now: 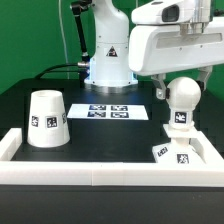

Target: Assemble lamp

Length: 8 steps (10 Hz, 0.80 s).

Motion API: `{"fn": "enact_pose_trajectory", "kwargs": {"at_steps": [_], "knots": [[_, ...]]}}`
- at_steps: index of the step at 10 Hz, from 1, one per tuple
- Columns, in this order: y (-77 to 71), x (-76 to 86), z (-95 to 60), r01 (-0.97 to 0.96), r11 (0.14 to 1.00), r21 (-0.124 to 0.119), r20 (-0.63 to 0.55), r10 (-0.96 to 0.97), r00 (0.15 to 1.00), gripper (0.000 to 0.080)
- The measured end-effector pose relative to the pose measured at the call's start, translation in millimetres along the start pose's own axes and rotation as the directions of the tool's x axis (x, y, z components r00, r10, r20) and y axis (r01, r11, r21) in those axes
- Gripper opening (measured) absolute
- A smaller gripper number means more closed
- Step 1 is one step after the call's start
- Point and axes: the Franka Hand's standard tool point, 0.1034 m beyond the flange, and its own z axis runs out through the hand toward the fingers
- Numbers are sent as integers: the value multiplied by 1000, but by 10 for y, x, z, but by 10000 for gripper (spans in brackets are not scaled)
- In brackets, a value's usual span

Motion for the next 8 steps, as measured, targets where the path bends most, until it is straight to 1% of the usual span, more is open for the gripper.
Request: {"fn": "enact_pose_trajectory", "kwargs": {"at_steps": [1,2,3,4,6,7,8], "knots": [[-2,19,1,68,998,-3,0,-68,998,699],[-6,37,-4,150,989,-11,4,-150,989,699],[5,26,-1,182,983,-11,6,-182,983,699],[25,15,-1,268,963,-17,14,-268,963,699],[46,3,-1,361,932,-20,21,-361,932,699],[54,4,-3,431,902,-24,26,-431,902,699],[56,31,-8,525,851,-36,33,-524,851,699]]}}
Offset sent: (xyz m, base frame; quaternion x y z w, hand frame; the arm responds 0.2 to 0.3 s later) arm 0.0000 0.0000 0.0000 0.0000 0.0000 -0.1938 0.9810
